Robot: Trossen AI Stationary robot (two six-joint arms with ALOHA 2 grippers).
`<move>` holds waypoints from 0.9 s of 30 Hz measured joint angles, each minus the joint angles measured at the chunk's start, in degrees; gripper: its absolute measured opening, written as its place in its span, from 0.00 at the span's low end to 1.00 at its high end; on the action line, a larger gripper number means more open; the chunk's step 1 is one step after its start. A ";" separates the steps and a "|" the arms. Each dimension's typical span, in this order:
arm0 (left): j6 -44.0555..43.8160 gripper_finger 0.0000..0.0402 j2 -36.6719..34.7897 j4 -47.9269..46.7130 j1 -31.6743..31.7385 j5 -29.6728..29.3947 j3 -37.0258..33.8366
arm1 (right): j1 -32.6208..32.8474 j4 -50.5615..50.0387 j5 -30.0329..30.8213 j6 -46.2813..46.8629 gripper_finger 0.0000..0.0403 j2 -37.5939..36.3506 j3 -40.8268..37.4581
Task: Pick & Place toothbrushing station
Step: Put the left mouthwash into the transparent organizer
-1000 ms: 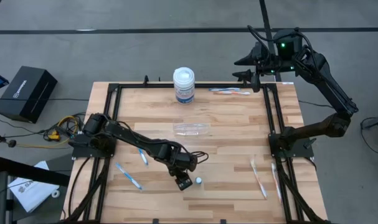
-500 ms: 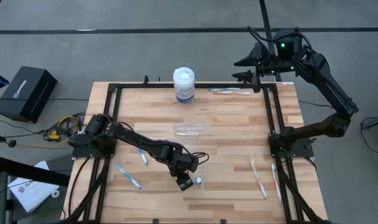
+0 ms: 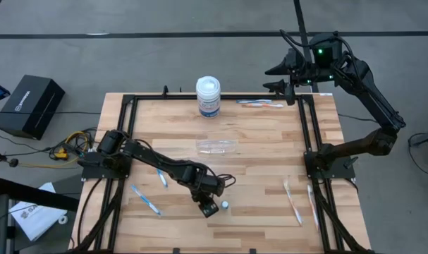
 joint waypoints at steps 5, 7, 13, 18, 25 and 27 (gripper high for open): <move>-1.40 0.23 0.00 0.01 0.00 0.70 -0.51 | -0.02 0.00 0.00 -0.02 0.55 0.00 -0.01; -1.43 0.22 0.00 0.00 0.00 0.70 -0.51 | -0.02 0.02 0.02 -0.04 0.55 0.00 -0.01; -0.64 0.22 -0.17 -0.24 0.61 0.16 -0.51 | -0.02 1.49 0.00 -0.02 0.55 0.00 0.21; 1.51 0.22 -4.23 -1.02 3.32 -7.04 -0.60 | 0.01 5.03 0.01 0.81 0.55 -0.06 1.89; 7.55 0.22 -16.57 -3.33 13.66 -19.17 -0.53 | -1.23 11.80 0.10 5.38 0.55 -0.05 5.90; 10.30 0.22 -20.18 -6.25 17.31 -19.91 -0.45 | -2.37 11.78 0.13 6.02 0.55 -0.02 7.40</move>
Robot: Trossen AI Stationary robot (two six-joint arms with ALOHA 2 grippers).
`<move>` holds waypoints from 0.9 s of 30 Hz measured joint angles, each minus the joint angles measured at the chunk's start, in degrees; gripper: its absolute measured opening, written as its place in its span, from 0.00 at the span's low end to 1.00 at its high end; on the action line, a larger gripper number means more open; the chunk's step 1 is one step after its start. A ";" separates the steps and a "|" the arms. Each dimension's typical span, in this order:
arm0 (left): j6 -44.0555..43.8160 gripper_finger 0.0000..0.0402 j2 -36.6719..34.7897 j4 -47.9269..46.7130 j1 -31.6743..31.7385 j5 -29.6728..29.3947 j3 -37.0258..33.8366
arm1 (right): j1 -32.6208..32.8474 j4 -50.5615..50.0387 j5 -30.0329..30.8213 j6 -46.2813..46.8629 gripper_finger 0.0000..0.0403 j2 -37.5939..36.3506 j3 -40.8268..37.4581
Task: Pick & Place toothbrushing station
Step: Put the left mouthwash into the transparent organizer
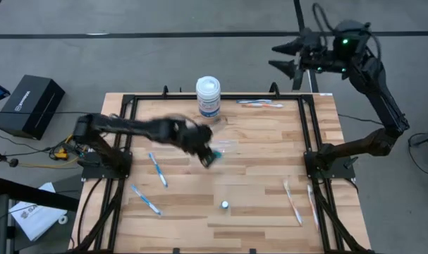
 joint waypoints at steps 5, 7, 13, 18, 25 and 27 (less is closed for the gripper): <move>10.09 0.22 -5.49 -8.51 9.48 1.60 -0.04 | -2.63 -0.12 0.04 2.87 0.55 -0.02 2.36; 14.20 0.22 -6.06 -9.21 13.30 4.04 -0.04 | -3.61 -0.16 0.01 3.88 0.55 0.00 2.86; 24.56 0.22 -3.13 -9.10 19.59 10.88 0.07 | -4.94 -0.15 0.07 5.02 0.55 0.02 3.20; 30.59 0.22 2.30 -9.16 19.29 15.35 0.04 | -5.13 0.02 1.56 5.00 0.55 0.02 3.20; 34.15 0.22 10.12 -10.38 17.69 16.95 5.70 | -5.14 0.44 2.19 5.00 0.55 0.02 3.20; 34.72 0.22 11.85 -10.33 17.90 16.46 8.45 | -5.14 0.38 2.46 5.00 0.55 0.02 3.20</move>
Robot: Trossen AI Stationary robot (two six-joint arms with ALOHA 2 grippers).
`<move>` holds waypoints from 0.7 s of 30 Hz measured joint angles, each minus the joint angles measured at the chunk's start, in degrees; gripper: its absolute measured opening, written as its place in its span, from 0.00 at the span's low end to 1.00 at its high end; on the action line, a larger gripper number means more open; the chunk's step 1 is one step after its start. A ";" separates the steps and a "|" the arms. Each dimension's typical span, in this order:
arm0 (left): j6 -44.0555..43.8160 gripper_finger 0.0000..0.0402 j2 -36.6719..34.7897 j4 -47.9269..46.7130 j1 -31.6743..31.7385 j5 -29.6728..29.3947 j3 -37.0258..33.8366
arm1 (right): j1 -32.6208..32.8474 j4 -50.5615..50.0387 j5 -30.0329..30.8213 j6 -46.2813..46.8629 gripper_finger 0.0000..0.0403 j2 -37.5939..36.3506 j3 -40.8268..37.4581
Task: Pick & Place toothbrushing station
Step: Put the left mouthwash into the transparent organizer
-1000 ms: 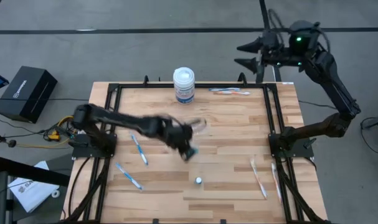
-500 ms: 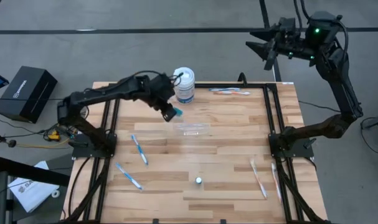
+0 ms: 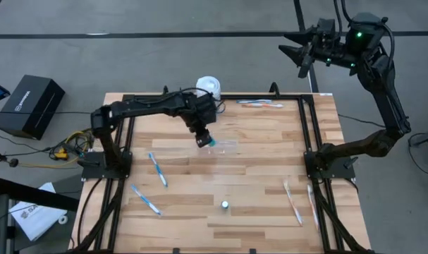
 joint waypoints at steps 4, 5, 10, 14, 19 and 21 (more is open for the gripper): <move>0.73 0.22 1.89 0.20 0.71 -0.19 4.82 | 0.00 -0.12 0.03 0.00 0.55 0.00 0.00; 0.73 0.22 2.15 0.10 0.88 -0.33 5.45 | 0.02 -0.12 0.01 0.00 0.55 0.00 0.00; 1.30 0.22 2.47 -1.44 1.24 -1.36 6.23 | 0.02 -0.13 0.01 0.00 0.55 0.00 0.00; 3.33 0.22 2.47 -2.46 1.01 -2.51 6.23 | 0.04 -0.14 -0.01 -0.04 0.55 0.00 0.00; 4.11 0.22 2.47 -2.44 1.24 -2.83 6.23 | 0.03 -0.12 -0.01 -0.34 0.55 0.00 0.00; 4.16 0.22 2.76 -2.43 1.24 -2.79 6.28 | 0.04 -0.12 -0.02 -0.44 0.55 0.00 0.00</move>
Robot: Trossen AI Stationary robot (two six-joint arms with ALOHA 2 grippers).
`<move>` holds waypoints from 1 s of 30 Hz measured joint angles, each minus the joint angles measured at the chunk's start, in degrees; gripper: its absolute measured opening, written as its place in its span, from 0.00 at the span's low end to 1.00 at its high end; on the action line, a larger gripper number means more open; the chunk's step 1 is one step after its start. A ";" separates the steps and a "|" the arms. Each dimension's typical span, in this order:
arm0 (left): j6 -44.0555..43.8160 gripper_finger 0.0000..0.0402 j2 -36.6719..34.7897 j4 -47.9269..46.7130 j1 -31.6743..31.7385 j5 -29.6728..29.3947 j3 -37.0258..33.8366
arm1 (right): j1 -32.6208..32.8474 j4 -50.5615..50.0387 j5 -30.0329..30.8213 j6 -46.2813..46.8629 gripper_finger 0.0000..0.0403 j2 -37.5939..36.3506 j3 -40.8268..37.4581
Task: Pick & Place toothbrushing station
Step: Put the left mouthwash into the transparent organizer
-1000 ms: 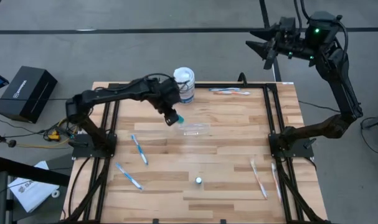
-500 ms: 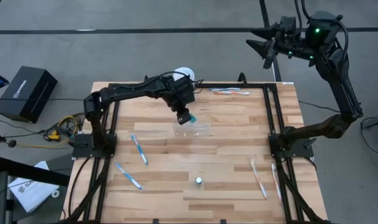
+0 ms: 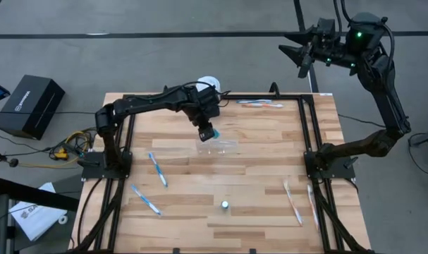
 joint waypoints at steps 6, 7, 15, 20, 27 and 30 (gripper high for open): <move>-0.04 0.22 1.27 -0.12 -0.17 0.93 -0.57 | -0.02 0.00 -0.01 -0.02 0.55 0.00 0.00; -0.04 0.22 1.69 -0.10 -0.17 0.95 -0.57 | -0.02 0.00 -0.03 -0.02 0.55 0.00 0.00; -0.35 0.22 5.07 1.16 -0.33 2.19 -0.56 | -0.02 0.00 -0.94 -0.13 0.55 0.00 0.00; 0.93 0.22 6.62 1.93 -0.96 2.33 -0.52 | -0.02 0.00 -0.95 -0.17 0.55 0.00 0.00; 1.38 0.22 8.40 3.08 -0.95 2.28 -0.52 | -0.02 0.02 -0.96 -0.20 0.55 0.14 0.00; 1.52 0.22 8.86 3.32 -0.94 2.26 -0.52 | -0.02 0.04 -0.97 -0.20 0.55 0.68 0.00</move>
